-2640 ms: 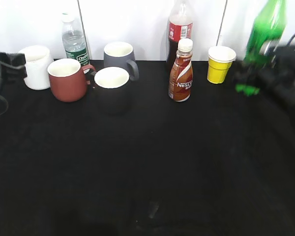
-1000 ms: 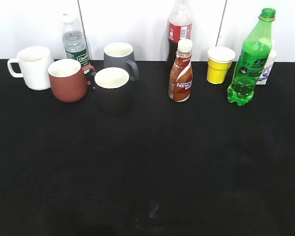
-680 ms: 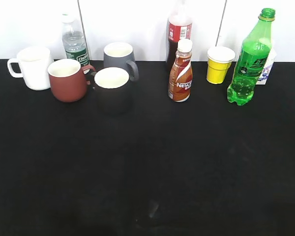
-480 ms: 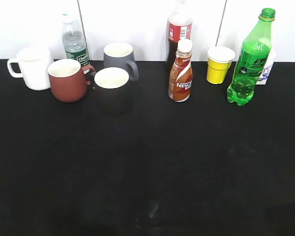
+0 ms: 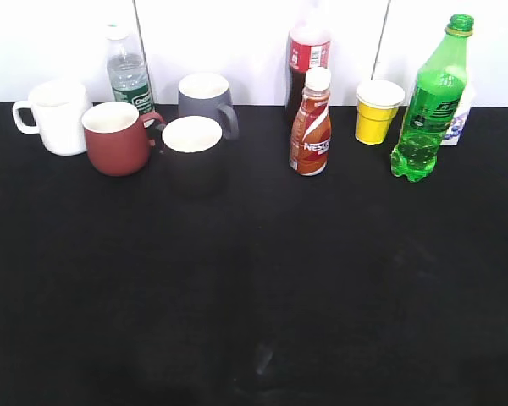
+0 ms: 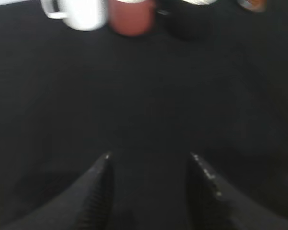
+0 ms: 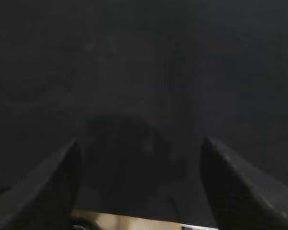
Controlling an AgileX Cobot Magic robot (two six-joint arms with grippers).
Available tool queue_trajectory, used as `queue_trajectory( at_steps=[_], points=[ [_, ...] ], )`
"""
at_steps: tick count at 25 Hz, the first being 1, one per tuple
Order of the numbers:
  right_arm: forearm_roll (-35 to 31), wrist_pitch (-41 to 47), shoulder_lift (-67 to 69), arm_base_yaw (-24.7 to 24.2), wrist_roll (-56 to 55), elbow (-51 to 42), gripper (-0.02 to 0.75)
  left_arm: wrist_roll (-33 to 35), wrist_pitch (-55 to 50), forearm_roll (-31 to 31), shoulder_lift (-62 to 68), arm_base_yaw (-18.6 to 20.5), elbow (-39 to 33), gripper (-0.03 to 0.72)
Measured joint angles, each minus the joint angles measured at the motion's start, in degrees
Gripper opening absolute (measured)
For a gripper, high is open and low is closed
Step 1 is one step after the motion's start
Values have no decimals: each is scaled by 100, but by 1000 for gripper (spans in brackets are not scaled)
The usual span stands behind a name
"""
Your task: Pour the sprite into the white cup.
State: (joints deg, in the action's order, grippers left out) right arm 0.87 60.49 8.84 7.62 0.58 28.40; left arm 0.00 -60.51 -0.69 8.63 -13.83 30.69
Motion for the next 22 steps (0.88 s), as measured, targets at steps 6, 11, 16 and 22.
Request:
queue_trajectory(
  at_steps=[6, 11, 16, 22],
  points=[
    [-2, -9, -917, -807, 0, 0, 573, 0, -6, 6, -900, 1410, -12, 251],
    [-14, -9, -919, -811, 0, 0, 573, 0, -6, 6, -904, 1410, -18, 228],
    [-14, -9, -919, -811, 0, 0, 572, 0, -6, 6, -904, 1410, -18, 228],
    [-14, -9, -919, -811, 0, 0, 572, 0, -6, 6, -904, 1410, -18, 228]
  ],
)
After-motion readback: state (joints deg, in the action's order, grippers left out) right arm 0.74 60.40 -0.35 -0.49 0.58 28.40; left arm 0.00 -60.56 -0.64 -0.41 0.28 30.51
